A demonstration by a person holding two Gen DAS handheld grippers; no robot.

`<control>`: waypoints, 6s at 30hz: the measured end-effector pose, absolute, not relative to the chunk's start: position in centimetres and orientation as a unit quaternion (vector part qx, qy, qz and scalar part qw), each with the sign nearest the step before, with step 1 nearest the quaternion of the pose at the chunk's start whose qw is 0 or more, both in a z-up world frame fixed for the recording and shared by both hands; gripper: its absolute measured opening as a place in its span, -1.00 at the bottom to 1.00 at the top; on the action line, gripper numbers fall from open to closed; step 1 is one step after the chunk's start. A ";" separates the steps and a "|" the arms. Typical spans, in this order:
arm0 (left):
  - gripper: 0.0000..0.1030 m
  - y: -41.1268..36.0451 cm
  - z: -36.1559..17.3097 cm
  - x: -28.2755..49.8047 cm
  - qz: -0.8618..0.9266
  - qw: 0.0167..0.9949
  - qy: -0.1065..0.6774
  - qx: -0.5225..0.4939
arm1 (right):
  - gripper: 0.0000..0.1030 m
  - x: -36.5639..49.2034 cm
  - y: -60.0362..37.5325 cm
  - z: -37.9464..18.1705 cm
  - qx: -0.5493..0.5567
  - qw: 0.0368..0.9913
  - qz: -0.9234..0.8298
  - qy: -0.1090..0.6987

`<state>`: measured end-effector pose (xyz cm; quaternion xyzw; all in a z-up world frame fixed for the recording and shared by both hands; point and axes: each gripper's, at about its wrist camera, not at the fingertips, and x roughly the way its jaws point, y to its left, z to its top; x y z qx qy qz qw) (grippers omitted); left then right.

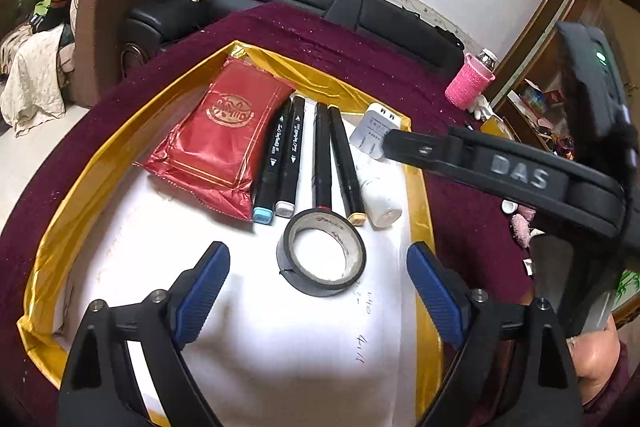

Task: Organize objects
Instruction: 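Lower the tape roll and white bottle into the gold box, opening both grippers, then reach the left gripper to the clear cartoon pouch and close on it, then grasp the pink fluffy ball with the right gripper while the left lifts the clear pouch, then lower the clear pouch and pink ball into the gold box, opening both grippers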

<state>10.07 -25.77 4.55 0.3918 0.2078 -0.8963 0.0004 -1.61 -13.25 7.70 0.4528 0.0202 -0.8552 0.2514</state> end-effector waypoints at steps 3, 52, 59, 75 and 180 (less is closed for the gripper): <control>0.79 -24.9 5.5 10.6 -0.902 0.007 0.194 0.384 | 0.56 -0.7 -11.9 8.7 0.434 0.250 -0.865 0.018; 0.88 -6.3 8.0 9.0 -0.913 -0.072 0.029 0.400 | 0.78 -10.9 28.4 5.2 0.470 0.051 -0.844 -0.251; 0.88 -6.7 7.4 7.8 -0.909 -0.077 0.046 0.407 | 0.81 -10.1 20.5 4.6 0.510 0.291 -0.772 -0.242; 0.88 -6.7 6.0 7.3 -0.900 -0.082 0.050 0.425 | 0.81 -1.0 21.0 9.2 0.446 0.257 -0.844 -0.152; 0.52 -16.0 9.1 14.5 -0.929 -0.116 0.073 0.343 | -0.37 2.6 6.2 7.1 0.437 0.218 -0.872 0.026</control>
